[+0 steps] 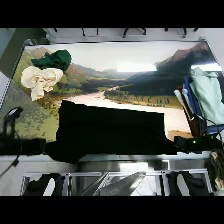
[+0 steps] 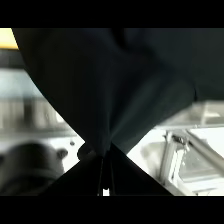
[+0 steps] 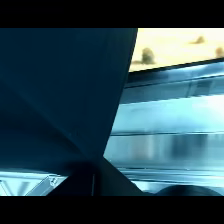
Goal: Fold the shirts.
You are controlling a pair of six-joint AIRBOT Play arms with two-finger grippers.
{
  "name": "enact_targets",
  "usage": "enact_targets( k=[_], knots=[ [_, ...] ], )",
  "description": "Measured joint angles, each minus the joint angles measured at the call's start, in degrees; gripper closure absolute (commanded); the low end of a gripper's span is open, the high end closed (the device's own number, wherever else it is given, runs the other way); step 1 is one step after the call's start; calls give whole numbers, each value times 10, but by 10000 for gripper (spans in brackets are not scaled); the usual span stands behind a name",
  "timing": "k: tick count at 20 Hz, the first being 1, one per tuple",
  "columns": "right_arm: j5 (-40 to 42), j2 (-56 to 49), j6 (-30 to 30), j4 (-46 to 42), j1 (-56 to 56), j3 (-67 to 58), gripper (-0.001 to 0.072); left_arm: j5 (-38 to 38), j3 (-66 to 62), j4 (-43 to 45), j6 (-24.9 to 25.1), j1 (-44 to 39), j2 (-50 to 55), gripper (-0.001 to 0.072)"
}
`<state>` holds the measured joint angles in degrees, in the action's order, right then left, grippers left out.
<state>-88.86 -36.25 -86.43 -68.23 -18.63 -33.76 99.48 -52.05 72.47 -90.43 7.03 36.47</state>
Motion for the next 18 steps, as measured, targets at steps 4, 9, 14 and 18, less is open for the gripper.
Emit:
enact_targets(
  k=[4, 9, 14, 18],
  knots=[
    [66, -75, -7, 12, 4, -29, 689, -86, -81, 37, 34, -57, 189, 688],
    [149, -236, 5, 36, 5, -108, 689, -136, -287, 113, 66, -88, 441, 687],
    [179, -373, 15, 51, 11, -178, 689, -167, -452, 122, 76, -94, 599, 688],
    [218, -428, 23, 78, 35, -210, 689, -183, -545, 111, 78, -100, 674, 688]
  ],
)
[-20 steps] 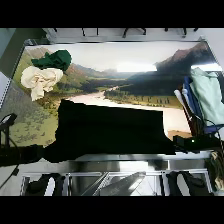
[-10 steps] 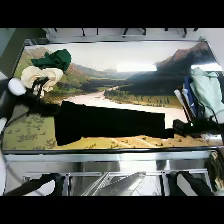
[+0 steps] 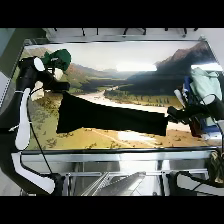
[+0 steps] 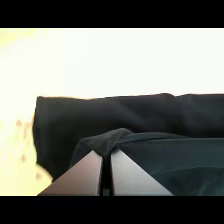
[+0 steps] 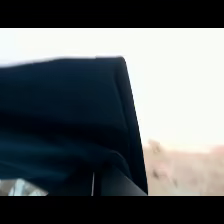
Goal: Fold the shirts.
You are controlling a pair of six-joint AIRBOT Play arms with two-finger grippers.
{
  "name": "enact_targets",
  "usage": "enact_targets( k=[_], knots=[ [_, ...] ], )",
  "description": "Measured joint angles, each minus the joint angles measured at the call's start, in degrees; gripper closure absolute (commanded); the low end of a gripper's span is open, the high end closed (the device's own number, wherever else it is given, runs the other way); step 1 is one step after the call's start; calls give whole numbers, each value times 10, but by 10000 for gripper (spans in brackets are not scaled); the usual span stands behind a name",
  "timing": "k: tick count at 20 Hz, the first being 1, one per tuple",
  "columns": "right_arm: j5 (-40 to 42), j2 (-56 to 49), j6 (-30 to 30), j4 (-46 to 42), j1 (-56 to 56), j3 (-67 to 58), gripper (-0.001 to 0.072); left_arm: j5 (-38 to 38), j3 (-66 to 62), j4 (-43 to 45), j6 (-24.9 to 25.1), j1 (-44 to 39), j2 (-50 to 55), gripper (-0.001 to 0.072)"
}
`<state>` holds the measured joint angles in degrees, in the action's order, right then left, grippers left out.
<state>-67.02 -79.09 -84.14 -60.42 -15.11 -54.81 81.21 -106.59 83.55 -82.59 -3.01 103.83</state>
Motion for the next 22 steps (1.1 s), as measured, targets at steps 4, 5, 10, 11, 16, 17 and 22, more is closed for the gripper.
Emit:
enact_targets(
  k=[4, 5, 10, 11, 16, 17, 22],
  knots=[
    [51, -24, 1, 11, 23, -15, 689, 4, -62, -3, 2, -2, 42, 687],
    [57, -30, 1, 13, 25, -16, 688, 11, -64, -4, 2, -3, 46, 687],
    [57, -66, -1, 15, 31, -19, 485, 39, 13, -6, 2, -3, 17, 688],
    [54, -70, -1, 15, 31, -19, 128, 39, 39, -6, 2, -3, 3, 687],
    [30, -60, 6, 15, 29, -19, 9, 20, 178, -8, 9, -3, -84, 687],
    [21, -54, 12, 12, 28, -19, 9, 14, 202, -9, 10, -3, -99, 687],
    [-33, -36, 33, 16, 16, -19, 9, -27, 301, -9, 12, -3, -142, 187]
  ],
)
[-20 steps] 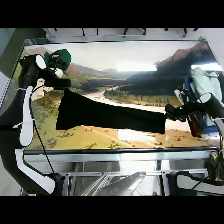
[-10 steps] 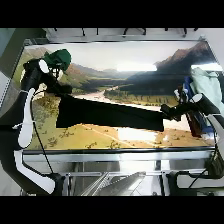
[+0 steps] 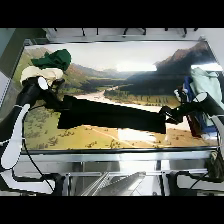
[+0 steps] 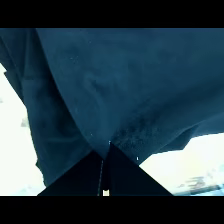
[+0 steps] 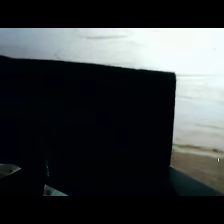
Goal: Fold the shirts.
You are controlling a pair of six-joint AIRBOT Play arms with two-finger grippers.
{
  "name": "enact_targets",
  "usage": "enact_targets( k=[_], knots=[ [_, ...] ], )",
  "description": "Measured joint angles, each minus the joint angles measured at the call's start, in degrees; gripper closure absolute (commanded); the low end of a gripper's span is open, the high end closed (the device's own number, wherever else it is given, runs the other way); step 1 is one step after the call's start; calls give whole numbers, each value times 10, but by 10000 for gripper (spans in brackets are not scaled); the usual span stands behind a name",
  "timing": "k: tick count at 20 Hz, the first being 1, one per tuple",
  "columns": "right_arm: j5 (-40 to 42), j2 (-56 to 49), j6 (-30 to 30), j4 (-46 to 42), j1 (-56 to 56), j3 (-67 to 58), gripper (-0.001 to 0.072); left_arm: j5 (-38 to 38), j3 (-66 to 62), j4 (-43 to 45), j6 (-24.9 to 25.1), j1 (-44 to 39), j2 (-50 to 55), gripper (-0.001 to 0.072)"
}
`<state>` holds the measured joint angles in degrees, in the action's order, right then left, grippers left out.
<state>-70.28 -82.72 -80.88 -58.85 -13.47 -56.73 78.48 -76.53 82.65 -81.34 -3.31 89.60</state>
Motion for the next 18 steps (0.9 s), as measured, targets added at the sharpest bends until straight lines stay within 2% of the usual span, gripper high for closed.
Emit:
enact_targets(
  k=[1, 9, 10, 11, 12, 18],
  knots=[
    [-3, 1, 2, 1, -5, 0, 9, -9, 12, -1, 0, 0, -3, 20],
    [-73, 11, 39, 23, -72, 0, 10, -23, 20, -2, -20, 44, -44, 21],
    [-74, 12, 44, 23, -82, 1, 10, -22, 10, -2, -24, 53, -52, 89],
    [-74, 11, 50, 23, -88, 2, 9, -22, 0, -7, -27, 59, -61, 516],
    [-72, 10, 56, 25, -92, 5, 10, -19, -8, -13, -31, 64, -68, 688],
    [-38, -34, 105, 74, -99, 22, 10, -19, -31, -63, -28, 49, -104, 687]
  ],
)
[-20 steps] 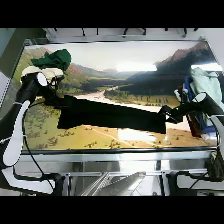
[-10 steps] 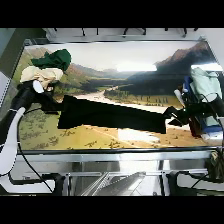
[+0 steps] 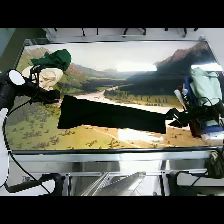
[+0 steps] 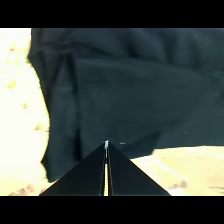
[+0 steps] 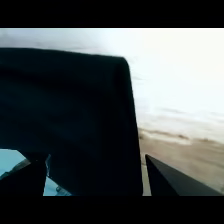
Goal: Fold the shirts.
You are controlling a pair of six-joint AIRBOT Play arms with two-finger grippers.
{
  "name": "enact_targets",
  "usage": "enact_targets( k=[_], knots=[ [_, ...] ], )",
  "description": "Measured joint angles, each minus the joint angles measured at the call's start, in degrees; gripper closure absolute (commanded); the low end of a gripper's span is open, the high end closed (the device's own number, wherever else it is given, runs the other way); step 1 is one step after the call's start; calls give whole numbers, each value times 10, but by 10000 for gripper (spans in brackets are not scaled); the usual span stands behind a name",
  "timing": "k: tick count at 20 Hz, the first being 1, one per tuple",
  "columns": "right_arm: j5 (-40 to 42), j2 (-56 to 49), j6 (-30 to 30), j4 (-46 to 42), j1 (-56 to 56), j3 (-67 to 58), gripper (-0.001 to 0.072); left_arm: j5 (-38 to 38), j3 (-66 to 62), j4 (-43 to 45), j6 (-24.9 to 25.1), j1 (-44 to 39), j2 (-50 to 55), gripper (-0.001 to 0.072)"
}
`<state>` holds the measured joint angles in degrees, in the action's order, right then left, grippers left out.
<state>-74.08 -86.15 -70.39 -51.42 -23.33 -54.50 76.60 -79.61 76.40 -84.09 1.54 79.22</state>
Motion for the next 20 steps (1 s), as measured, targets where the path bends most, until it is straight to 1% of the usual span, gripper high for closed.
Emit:
enact_targets(
  k=[5, 6, 7, 8, 11, 13, 17, 20],
  knots=[
    [7, -43, 23, 47, 31, 2, 12, -8, -3, -10, 2, -39, -7, 687],
    [10, -47, 25, 52, 42, 2, 114, -10, -3, -12, 2, -47, -7, 687],
    [19, -51, 28, 54, 53, 3, 513, -15, -3, -13, 2, -56, -8, 687],
    [30, -55, 32, 55, 60, 5, 689, -17, -3, -13, 2, -64, -8, 687],
    [33, -39, 50, 74, 73, 4, 690, -33, 5, -16, 2, -98, -8, 687],
    [20, 4, 47, 73, 77, 4, 690, -57, 26, -28, 1, -130, -8, 687],
    [-1, 126, -11, 15, 80, -1, 690, -161, 84, -78, -3, -217, 6, 687],
    [-21, 197, -47, -10, 81, -26, 690, -228, 86, -110, -6, -291, 57, 687]
  ],
)
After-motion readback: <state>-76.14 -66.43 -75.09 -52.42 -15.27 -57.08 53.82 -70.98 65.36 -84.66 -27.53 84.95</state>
